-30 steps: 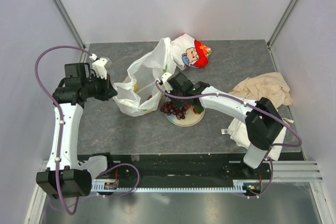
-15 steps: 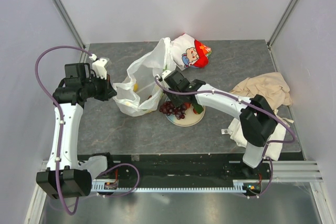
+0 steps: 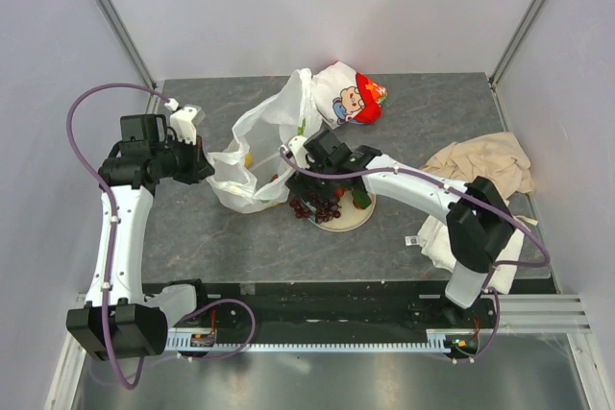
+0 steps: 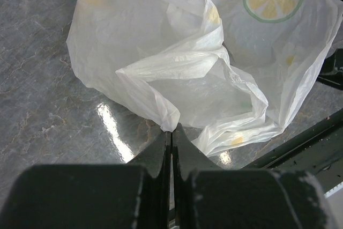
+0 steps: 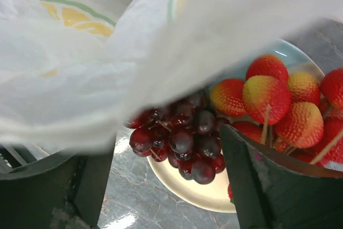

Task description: Take the fake fruits out of the plastic bag

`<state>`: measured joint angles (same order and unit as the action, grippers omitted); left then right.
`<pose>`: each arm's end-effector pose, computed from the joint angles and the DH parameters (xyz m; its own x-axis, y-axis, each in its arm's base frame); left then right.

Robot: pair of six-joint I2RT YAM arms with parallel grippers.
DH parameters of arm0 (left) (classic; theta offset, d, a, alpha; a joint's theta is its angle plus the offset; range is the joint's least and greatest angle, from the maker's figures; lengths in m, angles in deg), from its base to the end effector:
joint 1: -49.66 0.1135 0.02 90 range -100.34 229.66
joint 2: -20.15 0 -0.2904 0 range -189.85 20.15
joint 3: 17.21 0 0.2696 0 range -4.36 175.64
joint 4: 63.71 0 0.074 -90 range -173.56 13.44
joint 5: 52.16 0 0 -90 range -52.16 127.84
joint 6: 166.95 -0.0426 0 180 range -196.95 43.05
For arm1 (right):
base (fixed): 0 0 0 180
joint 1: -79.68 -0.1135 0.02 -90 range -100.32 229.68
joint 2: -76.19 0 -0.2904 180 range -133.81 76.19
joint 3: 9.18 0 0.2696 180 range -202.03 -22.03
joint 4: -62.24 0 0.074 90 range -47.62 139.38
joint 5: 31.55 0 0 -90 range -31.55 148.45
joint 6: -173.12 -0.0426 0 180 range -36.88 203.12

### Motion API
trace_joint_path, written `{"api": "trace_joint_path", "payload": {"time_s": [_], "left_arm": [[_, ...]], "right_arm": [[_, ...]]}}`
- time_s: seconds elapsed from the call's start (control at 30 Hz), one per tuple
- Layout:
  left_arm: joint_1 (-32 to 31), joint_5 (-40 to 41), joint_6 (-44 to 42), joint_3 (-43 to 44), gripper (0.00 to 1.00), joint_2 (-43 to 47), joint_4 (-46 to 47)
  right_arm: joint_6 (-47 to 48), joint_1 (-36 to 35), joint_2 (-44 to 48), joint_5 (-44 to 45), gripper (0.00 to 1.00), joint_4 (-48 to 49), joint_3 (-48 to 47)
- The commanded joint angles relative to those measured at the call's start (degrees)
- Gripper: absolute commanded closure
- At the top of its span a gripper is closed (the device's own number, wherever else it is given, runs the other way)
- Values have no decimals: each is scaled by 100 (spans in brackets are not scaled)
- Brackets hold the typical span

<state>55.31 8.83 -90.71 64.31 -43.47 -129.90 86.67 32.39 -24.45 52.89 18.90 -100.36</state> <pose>0.2225 0.0013 0.3735 -0.6657 0.1432 -0.7324 0.4050 0.8936 -0.1934 0.2750 0.3040 0.2619 -0.4915 -0.6233 -0.6082 -0.8030 0.5946 0.0396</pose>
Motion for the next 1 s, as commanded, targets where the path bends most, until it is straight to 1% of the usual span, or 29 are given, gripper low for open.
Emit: {"api": "trace_joint_path", "payload": {"time_s": [0.0, 0.1, 0.17, 0.27, 0.37, 0.4, 0.47, 0.57, 0.6, 0.67, 0.7, 0.73, 0.8, 0.87, 0.9, 0.93, 0.97], "left_arm": [[15, 27, 31, 147, 99, 51, 175], [6, 36, 40, 130, 98, 68, 166], [6, 45, 49, 130, 98, 68, 166], [6, 71, 84, 165, 98, 68, 166], [6, 115, 137, 270, 98, 7, 175], [6, 115, 128, 305, 98, -2, 175], [6, 115, 119, 314, 98, -11, 166], [6, 150, 66, 297, 98, -19, 140], [15, 168, 49, 288, 98, -11, 131], [6, 177, 40, 270, 98, 7, 105], [6, 177, 40, 270, 99, 7, 96], [15, 186, 40, 262, 98, 7, 96], [6, 186, 31, 253, 98, 7, 96], [15, 186, 40, 253, 98, 7, 96], [15, 186, 40, 253, 98, 16, 96], [6, 186, 40, 253, 98, 7, 96], [6, 186, 40, 244, 98, 7, 96]], "right_arm": [[497, -35, -148, -209, 11, 226, 10], [699, -44, -280, -252, 9, 270, 1], [839, -61, -368, -349, 5, 279, -16], [858, -70, -553, -331, 5, 271, -16], [858, -79, -676, -305, 9, 323, 1], [849, -79, -720, -253, 12, 384, 1], [805, -96, -773, 27, 16, 481, -34], [656, -88, -826, 274, 27, 604, -121], [612, -88, -869, 292, 36, 605, -165], [402, -79, -922, 328, 46, 622, -280], [340, -79, -957, 336, 58, 613, -315], [156, -88, -984, 389, 66, 613, -367], [15, -88, -975, 521, 78, 622, -377], [-188, -88, -975, 775, 87, 613, -385], [-266, -79, -975, 880, 94, 596, -377], [-346, -88, -975, 1099, 99, 587, -368], [-590, -70, -966, 1197, 100, 552, -368]]}}
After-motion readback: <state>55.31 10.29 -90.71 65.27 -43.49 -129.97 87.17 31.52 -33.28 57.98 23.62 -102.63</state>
